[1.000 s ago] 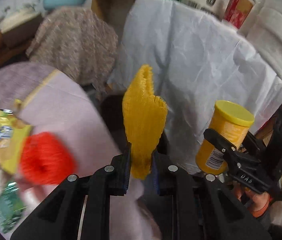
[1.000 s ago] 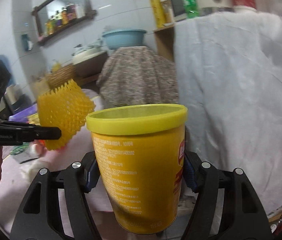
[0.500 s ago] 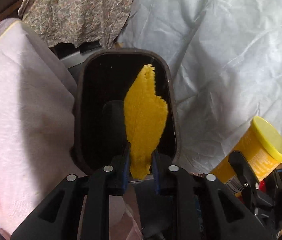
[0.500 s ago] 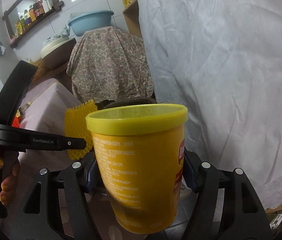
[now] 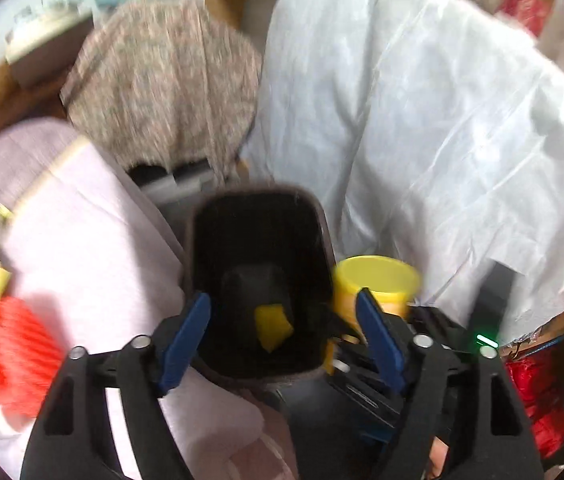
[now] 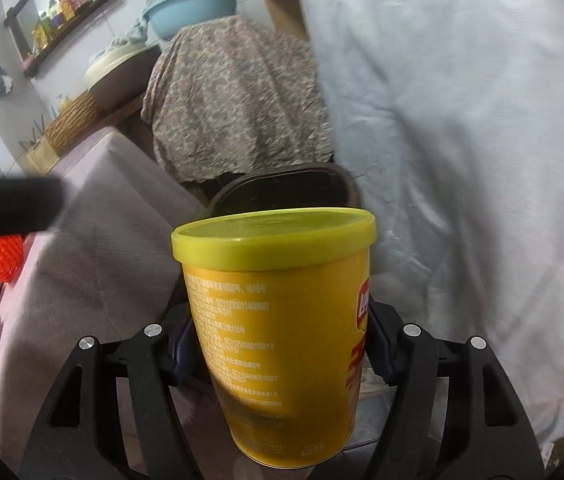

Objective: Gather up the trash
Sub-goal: 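Lower the yellow can into the black bin and open the right tool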

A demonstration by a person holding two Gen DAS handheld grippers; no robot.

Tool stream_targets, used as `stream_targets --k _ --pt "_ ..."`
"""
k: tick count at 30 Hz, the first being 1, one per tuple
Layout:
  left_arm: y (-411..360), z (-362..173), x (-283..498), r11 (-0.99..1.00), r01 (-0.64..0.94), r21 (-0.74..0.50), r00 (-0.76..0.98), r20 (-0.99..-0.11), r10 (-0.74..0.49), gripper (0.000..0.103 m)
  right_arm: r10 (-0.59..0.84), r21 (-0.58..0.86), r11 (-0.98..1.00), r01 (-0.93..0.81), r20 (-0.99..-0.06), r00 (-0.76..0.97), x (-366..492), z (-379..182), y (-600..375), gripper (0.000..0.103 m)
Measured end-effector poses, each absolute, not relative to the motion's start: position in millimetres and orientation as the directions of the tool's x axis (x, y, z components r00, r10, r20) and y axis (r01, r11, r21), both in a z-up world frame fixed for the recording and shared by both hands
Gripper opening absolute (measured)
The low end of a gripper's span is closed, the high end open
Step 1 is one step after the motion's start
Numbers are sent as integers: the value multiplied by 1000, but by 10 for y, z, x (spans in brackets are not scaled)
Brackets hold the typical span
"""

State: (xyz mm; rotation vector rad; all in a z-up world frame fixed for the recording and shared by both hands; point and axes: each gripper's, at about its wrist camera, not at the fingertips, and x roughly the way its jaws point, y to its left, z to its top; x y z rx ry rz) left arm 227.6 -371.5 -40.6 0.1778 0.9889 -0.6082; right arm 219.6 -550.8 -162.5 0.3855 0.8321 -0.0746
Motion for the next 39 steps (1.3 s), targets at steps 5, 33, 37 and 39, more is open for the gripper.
stream_targets --k 5,33,37,39 --pt "-3476 -165 2063 800 582 -146 442 -769 -461 85 139 319 922 220 -802 581 2693 -1934 -5405 67" --pt "-2637 155 1836 817 542 -196 515 -691 -507 93 39 115 965 237 -952 303 3344 -2635 -4888 85" --pt "-2530 196 1772 815 543 -205 523 -677 -519 95 20 111 968 227 -930 366 3184 -2346 -4863 88" --pt "-2450 222 1734 812 548 -203 528 -669 -523 96 19 118 970 210 -907 421 3073 -2144 -4776 88"
